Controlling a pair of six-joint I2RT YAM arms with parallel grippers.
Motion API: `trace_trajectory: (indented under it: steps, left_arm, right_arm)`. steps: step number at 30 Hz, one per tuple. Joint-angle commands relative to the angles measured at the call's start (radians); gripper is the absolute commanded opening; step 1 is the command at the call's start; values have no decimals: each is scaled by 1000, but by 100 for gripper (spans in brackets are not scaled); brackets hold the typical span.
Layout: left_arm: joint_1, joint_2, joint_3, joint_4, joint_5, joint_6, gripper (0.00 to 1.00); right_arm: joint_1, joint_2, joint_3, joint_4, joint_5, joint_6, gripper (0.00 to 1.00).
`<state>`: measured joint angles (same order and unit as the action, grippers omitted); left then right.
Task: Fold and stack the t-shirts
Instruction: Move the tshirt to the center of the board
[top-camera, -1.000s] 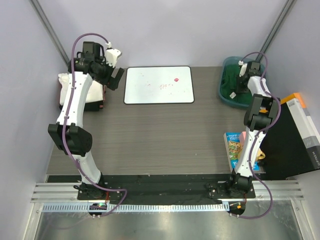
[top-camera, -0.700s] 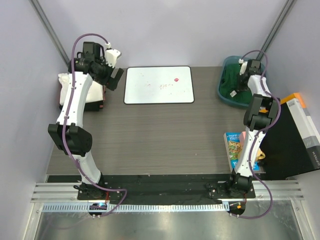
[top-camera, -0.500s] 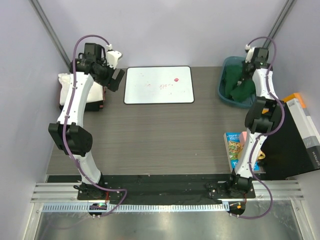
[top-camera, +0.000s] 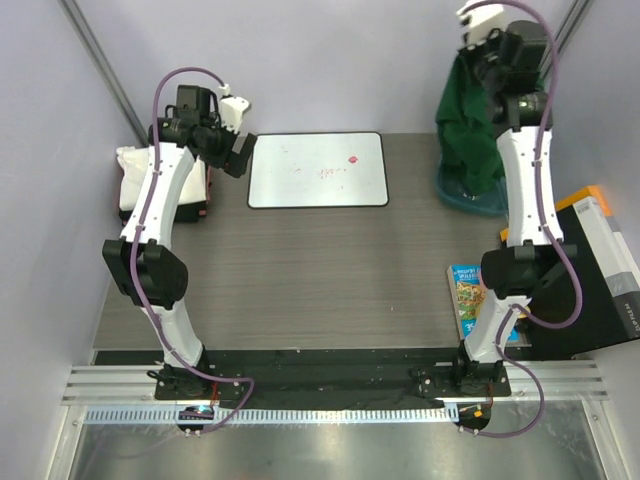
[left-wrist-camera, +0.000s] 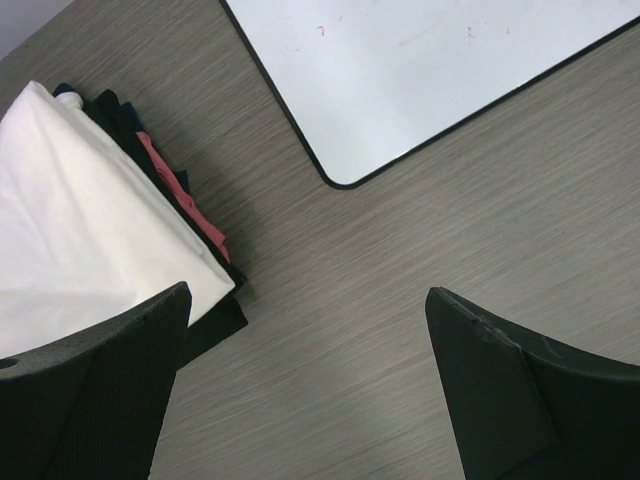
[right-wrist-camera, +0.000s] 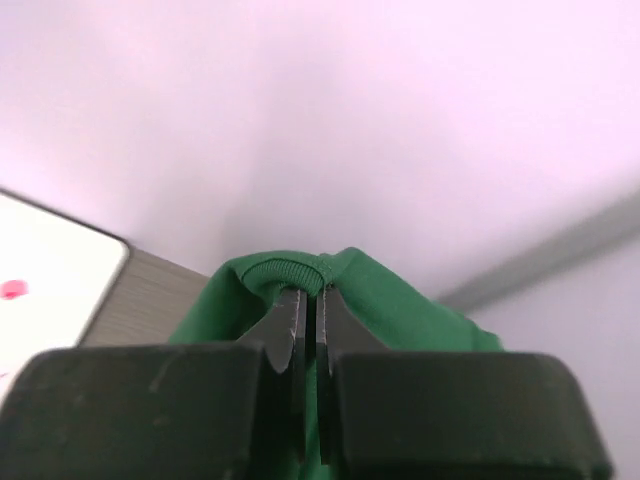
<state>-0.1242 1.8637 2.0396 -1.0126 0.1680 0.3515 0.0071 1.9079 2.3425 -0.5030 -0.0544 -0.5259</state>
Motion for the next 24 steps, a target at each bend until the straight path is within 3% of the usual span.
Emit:
trace_trajectory:
  steps: [1,8,18,24]
  left_arm:
    - [-2,35,2,78,-1,-28,100]
    - [-2,55,11,94,1,-66,100]
    - [-2,68,1,106,19,-86,100]
    - [-2,71,-9,117,-4,-92,100]
  right_arm:
    - [126,-108,-15,96,-172,-216,1]
    - [199,-222,-14,112,-239,-229,1]
    - [129,-421,-408,164,-280,-250,1]
    - [171,-279,-180,191,-196,-227,1]
